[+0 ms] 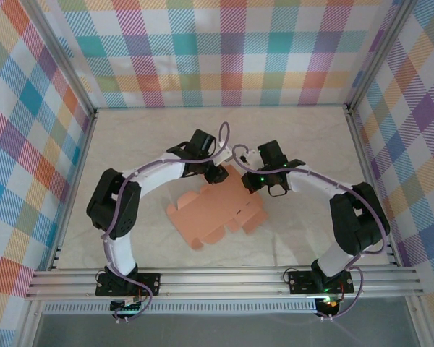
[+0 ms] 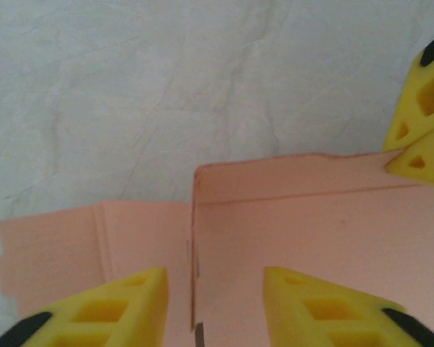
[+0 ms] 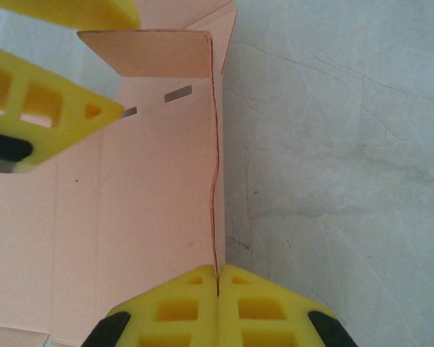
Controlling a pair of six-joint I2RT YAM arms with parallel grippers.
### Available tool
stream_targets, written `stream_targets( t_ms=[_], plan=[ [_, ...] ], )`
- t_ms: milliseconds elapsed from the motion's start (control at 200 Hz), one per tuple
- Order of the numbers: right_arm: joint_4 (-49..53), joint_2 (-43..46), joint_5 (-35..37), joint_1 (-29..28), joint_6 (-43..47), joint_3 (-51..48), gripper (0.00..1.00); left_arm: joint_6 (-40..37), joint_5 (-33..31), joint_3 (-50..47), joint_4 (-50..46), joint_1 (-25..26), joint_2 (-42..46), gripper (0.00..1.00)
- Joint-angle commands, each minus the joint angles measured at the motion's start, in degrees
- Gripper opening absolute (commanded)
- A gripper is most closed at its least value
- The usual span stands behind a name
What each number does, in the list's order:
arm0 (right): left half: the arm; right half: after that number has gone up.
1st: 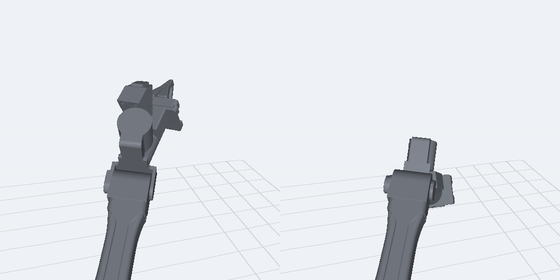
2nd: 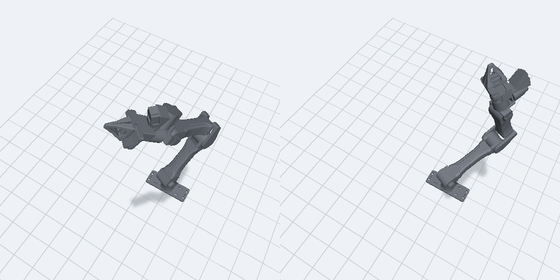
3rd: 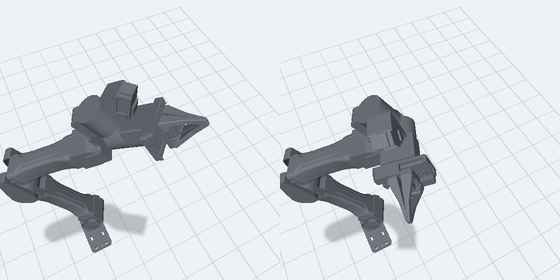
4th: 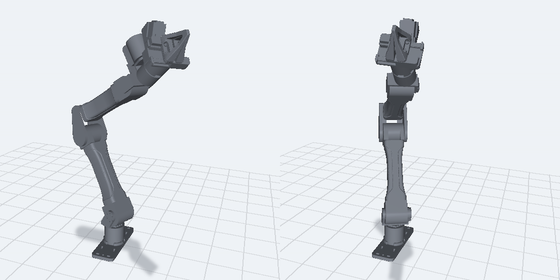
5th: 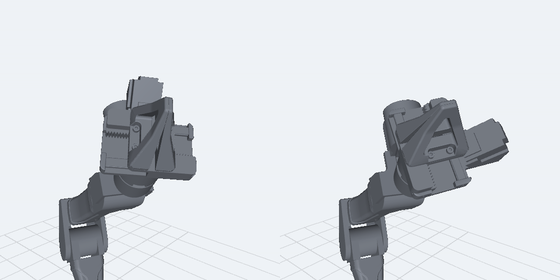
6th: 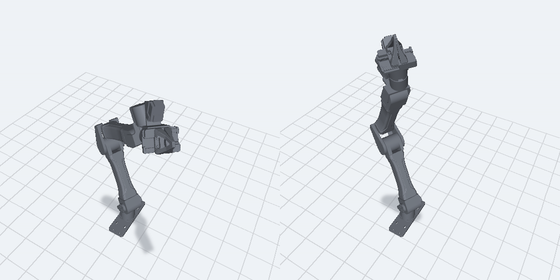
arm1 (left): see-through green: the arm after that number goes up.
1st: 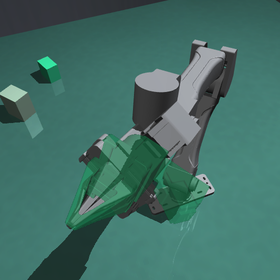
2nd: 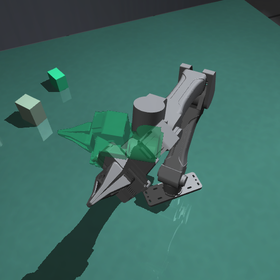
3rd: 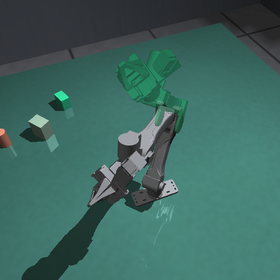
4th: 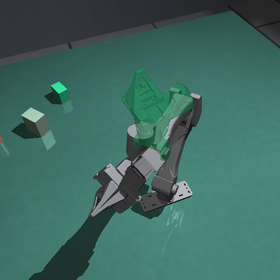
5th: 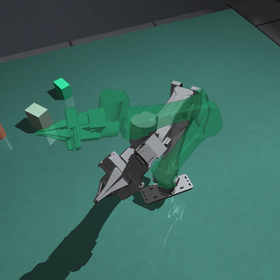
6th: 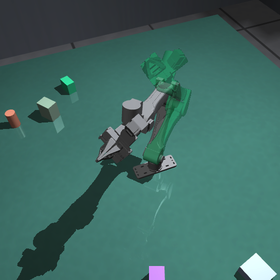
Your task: Fold the paper box
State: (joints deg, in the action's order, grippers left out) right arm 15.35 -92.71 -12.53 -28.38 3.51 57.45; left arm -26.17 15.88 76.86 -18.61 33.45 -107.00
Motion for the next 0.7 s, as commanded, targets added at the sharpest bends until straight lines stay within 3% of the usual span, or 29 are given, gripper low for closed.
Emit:
stream_targets(
  t_ms=[0, 295, 435, 475, 515, 570, 695],
  plan=[
    [0.9, -1.3, -1.2, -0.7, 0.6, 1.4, 0.01, -1.2, 1.6, 3.1, -2.3, 0.6, -2.1, 0.3],
    [1.2, -1.3, 0.3, -0.9, 0.1, 1.5, 0.02, 0.2, 1.2, 3.0, -1.3, 1.1, -3.1, 0.0],
    [0.9, -0.9, 1.2, -1.0, -0.1, 1.2, 0.06, 1.3, 0.2, 1.0, 1.2, 1.1, -2.7, 0.0],
    [0.7, -0.7, 1.6, -1.0, 0.0, 1.0, 0.12, 1.5, 0.2, 0.4, 1.8, 1.1, -2.6, 0.0],
    [0.5, -0.5, 2.2, -0.9, 0.2, 0.6, 0.25, 1.6, 0.2, -0.2, 2.2, 1.1, -2.3, 0.0],
    [0.0, 0.0, 2.9, -1.0, 1.0, 0.0, 0.3, 1.6, -0.1, -1.1, 4.0, 1.2, -1.9, 0.0],
    [-0.8, 1.2, 4.0, -1.0, 4.6, -1.9, 0.32, 0.9, -0.9, -2.5, 5.4, 1.2, -1.3, 0.0]
  ],
)
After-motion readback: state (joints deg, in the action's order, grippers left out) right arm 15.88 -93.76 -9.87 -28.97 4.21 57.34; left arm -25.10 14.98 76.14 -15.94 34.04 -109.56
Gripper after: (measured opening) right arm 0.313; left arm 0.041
